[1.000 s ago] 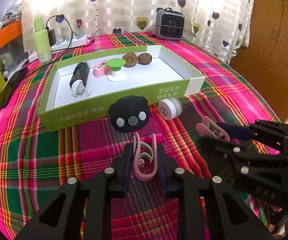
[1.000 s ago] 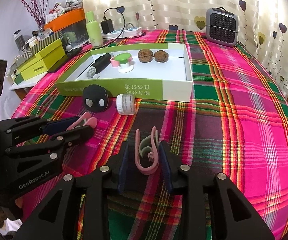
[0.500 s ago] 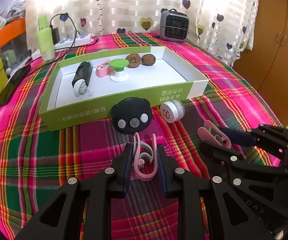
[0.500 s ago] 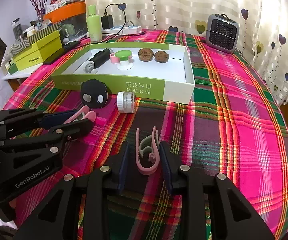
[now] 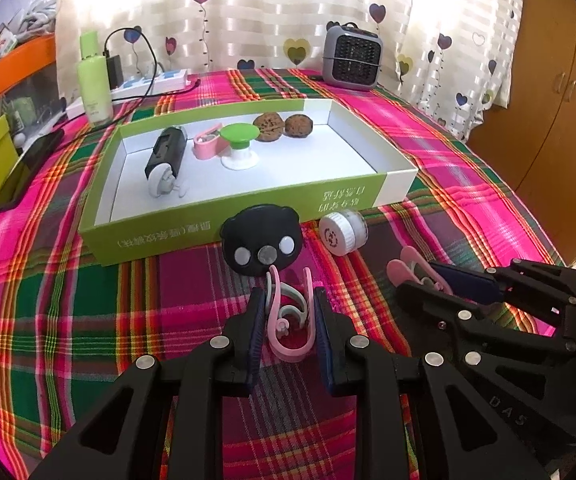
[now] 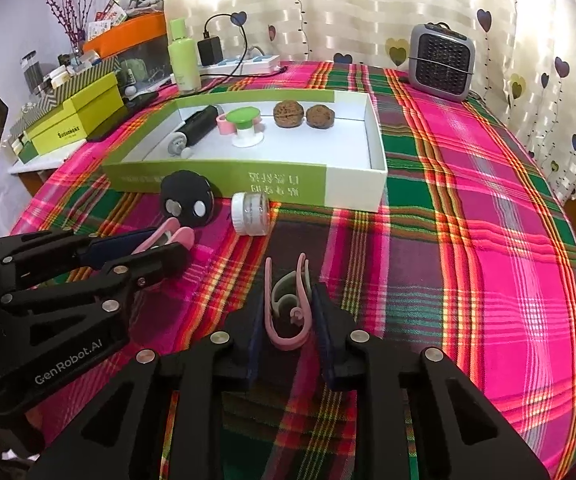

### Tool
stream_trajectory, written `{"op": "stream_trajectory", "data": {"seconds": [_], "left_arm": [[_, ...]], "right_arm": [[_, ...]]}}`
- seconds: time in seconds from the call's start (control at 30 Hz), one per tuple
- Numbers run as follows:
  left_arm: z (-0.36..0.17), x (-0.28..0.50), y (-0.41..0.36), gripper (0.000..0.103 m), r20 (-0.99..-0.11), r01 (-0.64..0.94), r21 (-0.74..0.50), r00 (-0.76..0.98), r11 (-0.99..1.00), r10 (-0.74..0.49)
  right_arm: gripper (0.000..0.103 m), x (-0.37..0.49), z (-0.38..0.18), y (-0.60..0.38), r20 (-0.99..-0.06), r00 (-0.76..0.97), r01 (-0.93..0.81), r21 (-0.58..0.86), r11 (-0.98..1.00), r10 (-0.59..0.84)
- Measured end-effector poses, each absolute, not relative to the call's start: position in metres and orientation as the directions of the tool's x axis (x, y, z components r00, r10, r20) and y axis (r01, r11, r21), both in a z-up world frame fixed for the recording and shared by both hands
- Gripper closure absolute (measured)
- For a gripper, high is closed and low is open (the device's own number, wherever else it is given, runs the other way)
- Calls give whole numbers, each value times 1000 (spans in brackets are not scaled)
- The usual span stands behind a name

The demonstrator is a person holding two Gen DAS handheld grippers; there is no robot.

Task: Organize objects
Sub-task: 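Lift the second pink clip with the left gripper while the right gripper holds its clip, then carry both pink clips over the white box and lower them inside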

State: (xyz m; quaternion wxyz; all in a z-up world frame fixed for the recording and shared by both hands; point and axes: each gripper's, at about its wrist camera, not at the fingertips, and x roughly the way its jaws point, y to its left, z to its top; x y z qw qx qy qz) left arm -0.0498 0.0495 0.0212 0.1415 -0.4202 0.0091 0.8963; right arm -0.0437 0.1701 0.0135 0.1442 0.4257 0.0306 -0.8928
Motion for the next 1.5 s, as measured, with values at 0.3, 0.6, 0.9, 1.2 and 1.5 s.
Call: {"op": "stream_trajectory", "data": {"seconds": [0.3,0.6,0.9,1.2,1.5], "left_arm": [[31,-51,46,81,-740,-245,-111,-626,-963,245],[45,-56,38,81,-718,-226,-110,-655,-968,235],[60,-64,31,81,-693,-220,-108,-682,-969,232],[71,-84,15,82,-678,-198,-128,-697,-972,231],[69,-110,8,81,-686,-180,-144,-690,-973,230]], "right_arm": [[79,-46,19,169,-754,-604,297,88,-951,-259],[79,-51,31,169,-726,-630,309,91,-947,-276],[79,-62,45,169,-693,-660,314,98,-944,-291],[79,-80,54,169,-677,-678,316,84,-945,-287],[79,-110,62,164,-673,-677,338,77,-938,-299]]}}
